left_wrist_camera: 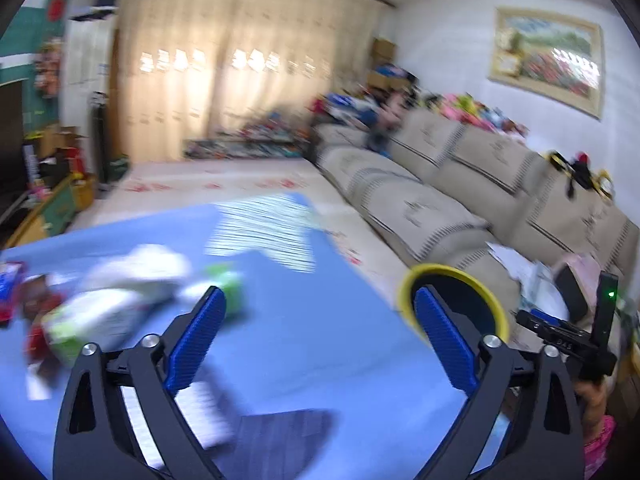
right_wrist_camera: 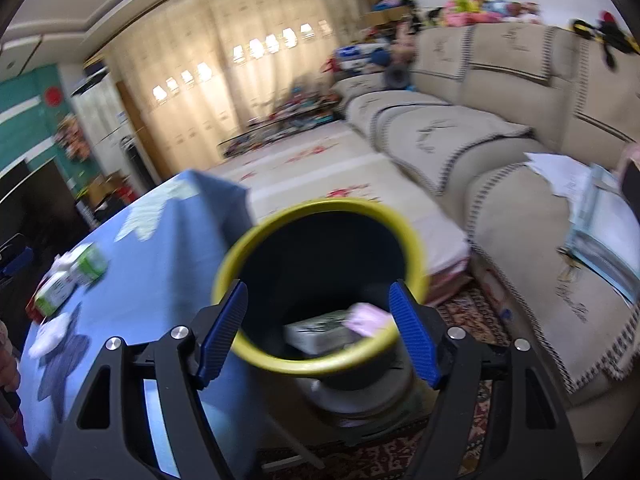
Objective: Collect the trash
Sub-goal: 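Move the right gripper to the clear green-lidded jar and grasp it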
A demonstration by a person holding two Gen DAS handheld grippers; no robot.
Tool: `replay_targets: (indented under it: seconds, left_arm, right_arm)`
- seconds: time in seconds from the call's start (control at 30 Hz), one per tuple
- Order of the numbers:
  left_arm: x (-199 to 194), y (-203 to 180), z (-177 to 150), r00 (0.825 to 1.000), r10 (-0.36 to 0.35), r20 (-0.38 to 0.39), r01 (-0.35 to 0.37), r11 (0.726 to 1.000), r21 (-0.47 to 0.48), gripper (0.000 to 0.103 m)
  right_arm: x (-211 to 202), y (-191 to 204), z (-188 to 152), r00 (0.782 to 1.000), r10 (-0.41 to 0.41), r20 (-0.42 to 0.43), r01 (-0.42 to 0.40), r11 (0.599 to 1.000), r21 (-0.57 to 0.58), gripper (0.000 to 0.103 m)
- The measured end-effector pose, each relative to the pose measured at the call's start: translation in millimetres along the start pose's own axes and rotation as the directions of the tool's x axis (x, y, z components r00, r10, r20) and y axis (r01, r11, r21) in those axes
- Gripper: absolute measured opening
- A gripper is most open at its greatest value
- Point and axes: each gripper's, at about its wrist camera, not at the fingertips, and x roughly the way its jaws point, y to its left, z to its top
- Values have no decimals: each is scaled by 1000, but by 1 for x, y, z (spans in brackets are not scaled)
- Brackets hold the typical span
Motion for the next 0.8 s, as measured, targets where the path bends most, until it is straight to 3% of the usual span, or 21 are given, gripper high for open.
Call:
replay_targets:
  seconds: [0.07,0.2,0.37,0.6,0.8]
  left_arm:
    - [-20,30,-5,997,61,41,-60,998,-18,98]
    - [-53,97,-14,975,196,103,-186,978,-94,98]
    - [-81,178,-33,920,360,158,-322,920,-222,98]
    - [-84,225,-50,909,392,140,-331,885,-326,98]
    - [-78,213,-53,915,382,129,-326,889,-321,98]
  right_arm:
    - [7,25,4,1000,23,-16,-23,999,-38,70]
    - [20,91,16,995,92,-43,-97,986,-136,71]
    - [35,170,26,980,181,-81,-196,946,-258,76]
    - [68,277,23,951,271,-152,-310,856,-414,87]
    - [108,324,16,943,253,-218,-329,818,-472,92]
